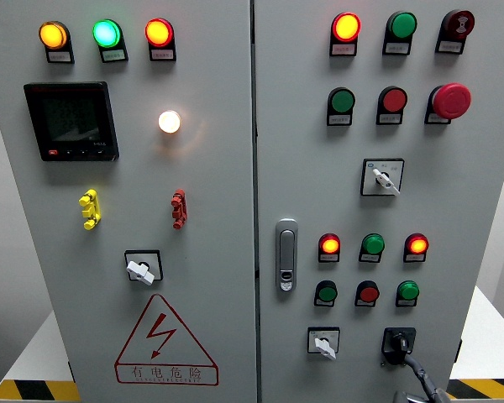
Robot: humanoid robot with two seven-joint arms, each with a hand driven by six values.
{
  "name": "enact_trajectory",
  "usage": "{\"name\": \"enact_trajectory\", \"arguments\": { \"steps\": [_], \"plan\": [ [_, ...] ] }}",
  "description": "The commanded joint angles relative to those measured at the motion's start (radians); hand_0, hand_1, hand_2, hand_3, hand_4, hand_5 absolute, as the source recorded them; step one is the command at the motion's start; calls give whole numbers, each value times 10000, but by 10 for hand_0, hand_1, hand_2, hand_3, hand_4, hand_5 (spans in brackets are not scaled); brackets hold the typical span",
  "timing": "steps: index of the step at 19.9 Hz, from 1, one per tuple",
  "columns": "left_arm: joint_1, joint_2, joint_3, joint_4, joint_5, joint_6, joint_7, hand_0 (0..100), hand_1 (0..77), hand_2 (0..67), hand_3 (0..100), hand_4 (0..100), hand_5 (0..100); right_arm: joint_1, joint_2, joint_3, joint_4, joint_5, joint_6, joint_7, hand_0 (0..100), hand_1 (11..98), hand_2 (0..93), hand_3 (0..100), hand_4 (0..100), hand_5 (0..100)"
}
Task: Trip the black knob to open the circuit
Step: 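Close the right hand fingers around the black rotary knob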
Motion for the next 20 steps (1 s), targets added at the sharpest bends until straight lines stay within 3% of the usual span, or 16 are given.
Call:
{"name": "enact_trajectory", "arguments": {
  "steps": [1, 20],
  "plan": [
    [7, 3, 0, 0, 0, 0, 0, 0, 0, 194, 261, 99, 86, -3, 0, -20, 63, -1, 1, -12, 939, 855, 0, 1000, 1000, 1000],
    [-9, 3, 0, 0, 0, 0, 0, 0, 0, 195, 261, 99, 86, 28, 16, -295, 202, -1, 1, -58, 956, 846, 0, 1000, 1000, 1000]
  ]
}}
